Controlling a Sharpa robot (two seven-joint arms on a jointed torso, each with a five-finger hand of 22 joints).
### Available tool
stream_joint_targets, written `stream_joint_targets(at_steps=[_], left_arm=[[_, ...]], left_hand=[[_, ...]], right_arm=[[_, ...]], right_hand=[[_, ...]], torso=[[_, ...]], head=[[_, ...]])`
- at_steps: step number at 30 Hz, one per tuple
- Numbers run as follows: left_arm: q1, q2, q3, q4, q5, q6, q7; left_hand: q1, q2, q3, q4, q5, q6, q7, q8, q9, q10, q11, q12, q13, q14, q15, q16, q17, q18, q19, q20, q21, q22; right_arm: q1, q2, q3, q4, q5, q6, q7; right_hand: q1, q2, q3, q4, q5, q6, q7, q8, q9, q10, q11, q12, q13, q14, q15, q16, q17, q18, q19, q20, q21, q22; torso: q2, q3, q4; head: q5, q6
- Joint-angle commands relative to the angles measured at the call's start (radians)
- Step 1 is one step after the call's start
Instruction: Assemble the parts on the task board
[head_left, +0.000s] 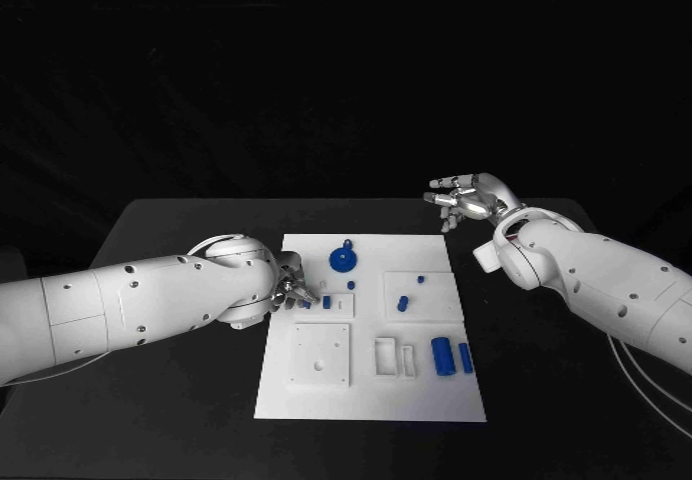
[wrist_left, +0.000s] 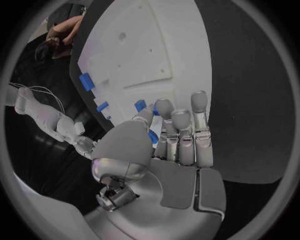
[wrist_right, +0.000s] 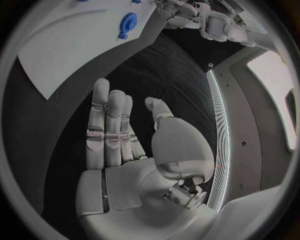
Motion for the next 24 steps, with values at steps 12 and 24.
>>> stream_joint_targets(at_steps=[12,24], left_arm=[[-0.005,0.003,-0.004,-0.006,-0.004,0.060,-0.006],[-0.010,0.007,-0.004,-0.012,-0.004,0.058,-0.006]], left_hand=[[-0.038,-0.071,-0.085,0.047,-0.018,0.034,-0.025,-0.014,-0.017,-0.015,0.002,-0.001,-0.002,-0.014,0.000,-0.005,-0.009,-0.014,-0.001,0.001,-0.012,0.020],[-0.045,-0.093,-0.097,0.084,-0.027,0.035,-0.023,-0.014,-0.020,-0.017,0.003,0.000,-0.005,-0.017,0.002,-0.003,-0.013,-0.013,-0.001,0.002,-0.017,0.020]], right_arm=[[-0.001,0.000,0.001,-0.001,0.003,0.005,0.006],[-0.002,0.000,0.001,-0.002,0.003,0.006,0.006]], right_hand=[[-0.008,-0.005,0.006,0.003,0.006,-0.008,0.001,-0.005,0.000,-0.007,-0.003,0.001,-0.001,-0.005,0.002,-0.007,0.000,-0.008,-0.009,-0.002,0.005,-0.002],[-0.008,-0.005,0.006,0.003,0.006,-0.008,0.001,-0.005,0.000,-0.007,-0.003,0.001,-0.001,-0.005,0.002,-0.007,0.000,-0.008,-0.009,-0.002,0.005,-0.002]], torso=[[-0.001,-0.0007,0.0007],[-0.001,-0.0008,0.0001]], head=[[-0.001,-0.002],[-0.002,-0.002]])
